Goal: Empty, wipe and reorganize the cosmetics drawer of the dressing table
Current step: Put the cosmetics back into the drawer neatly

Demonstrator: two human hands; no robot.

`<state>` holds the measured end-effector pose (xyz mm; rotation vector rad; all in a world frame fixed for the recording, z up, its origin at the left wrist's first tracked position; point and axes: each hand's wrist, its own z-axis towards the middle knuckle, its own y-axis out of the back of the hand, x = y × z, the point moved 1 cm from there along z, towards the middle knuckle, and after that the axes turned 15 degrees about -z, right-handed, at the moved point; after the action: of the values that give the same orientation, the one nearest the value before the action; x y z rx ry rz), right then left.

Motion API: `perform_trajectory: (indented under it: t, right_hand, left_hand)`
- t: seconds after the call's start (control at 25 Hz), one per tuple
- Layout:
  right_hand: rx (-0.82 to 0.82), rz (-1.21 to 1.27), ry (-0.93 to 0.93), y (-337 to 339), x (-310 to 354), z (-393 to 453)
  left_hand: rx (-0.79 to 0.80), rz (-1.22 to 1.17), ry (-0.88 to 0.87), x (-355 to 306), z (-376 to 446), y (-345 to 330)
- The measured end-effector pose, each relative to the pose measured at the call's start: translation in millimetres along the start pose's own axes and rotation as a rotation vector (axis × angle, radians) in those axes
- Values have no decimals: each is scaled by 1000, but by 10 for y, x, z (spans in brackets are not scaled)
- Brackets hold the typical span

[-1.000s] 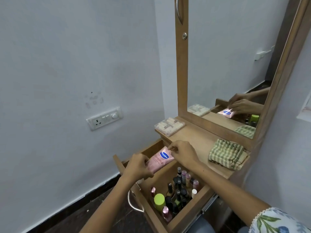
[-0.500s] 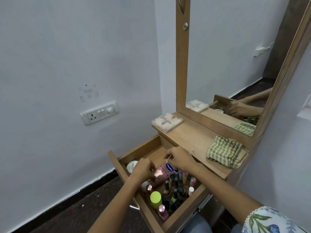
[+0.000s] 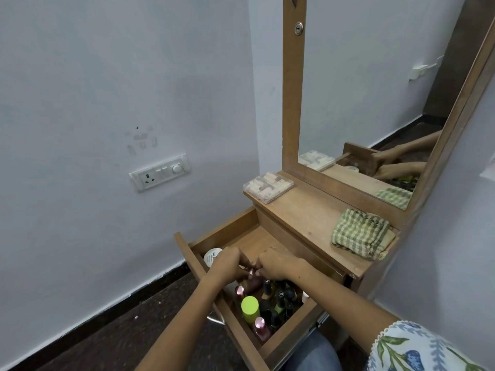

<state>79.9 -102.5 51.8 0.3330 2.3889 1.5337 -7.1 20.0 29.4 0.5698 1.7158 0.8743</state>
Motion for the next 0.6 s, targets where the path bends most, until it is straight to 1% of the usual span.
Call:
perform_trajectory:
  t: [0.08,0.16,0.28,0.36,0.44,0.52,0.6]
  right_hand:
    - [-15,59,4,28,-31,-40]
    - [-122,107,-8,97,-108,-117]
    - [-436,132,-53,205,-260,-221]
    - [-627,146,-108,260,-390,-248]
    - [-726,128,-185,310,-534,-256]
    - [-740,125,-245,332,-663,-270]
    - [-728,116,-273,306,-749,-278]
  left_hand:
    - [4,2,2,-29,-12,26]
    - [-83,9,-18,-109,-29,121]
    - [-333,6,-136,-240,37,296]
    - [-406,45,-217,-346,199,370]
    - [-394,141,-225,-453,438,404]
    - [-346,235,-174,-531,671,416]
    - [-317,249,-121,-579,876,414]
